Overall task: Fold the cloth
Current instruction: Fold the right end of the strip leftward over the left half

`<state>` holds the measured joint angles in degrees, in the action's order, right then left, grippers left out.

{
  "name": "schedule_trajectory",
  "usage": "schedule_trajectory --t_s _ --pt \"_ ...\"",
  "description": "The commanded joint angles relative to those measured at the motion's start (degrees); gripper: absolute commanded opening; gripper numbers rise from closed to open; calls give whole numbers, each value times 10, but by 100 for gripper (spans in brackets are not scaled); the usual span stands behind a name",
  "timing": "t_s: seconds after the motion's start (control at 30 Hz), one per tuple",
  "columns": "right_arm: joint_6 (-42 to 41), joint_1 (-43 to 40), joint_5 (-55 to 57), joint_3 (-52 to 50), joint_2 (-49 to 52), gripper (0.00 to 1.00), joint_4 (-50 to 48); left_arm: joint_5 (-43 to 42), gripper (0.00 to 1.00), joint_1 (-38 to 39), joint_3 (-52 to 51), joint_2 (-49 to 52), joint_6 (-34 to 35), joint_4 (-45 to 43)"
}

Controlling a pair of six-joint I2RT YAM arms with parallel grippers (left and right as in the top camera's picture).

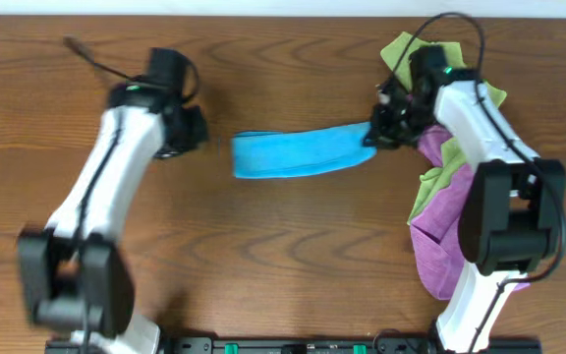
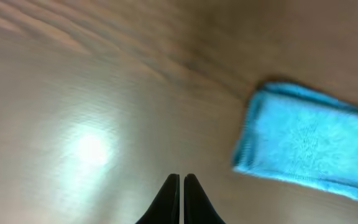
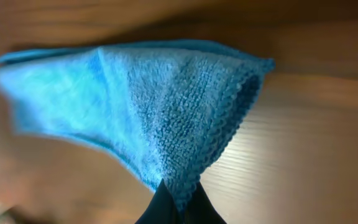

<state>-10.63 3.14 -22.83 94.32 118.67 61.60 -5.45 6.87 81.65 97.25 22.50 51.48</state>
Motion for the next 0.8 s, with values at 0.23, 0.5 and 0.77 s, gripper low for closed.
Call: schedule_trajectory --t_s 0.23,0.5,0.77 --pt "10 89 205 71 10 2 23 -4 6 -19 4 -177 -2 42" --pt "26 253 323 71 44 1 -36 -4 6 -19 4 -232 -2 67" --pt "67 297 307 71 50 1 -44 -4 6 -19 4 -237 -2 86"
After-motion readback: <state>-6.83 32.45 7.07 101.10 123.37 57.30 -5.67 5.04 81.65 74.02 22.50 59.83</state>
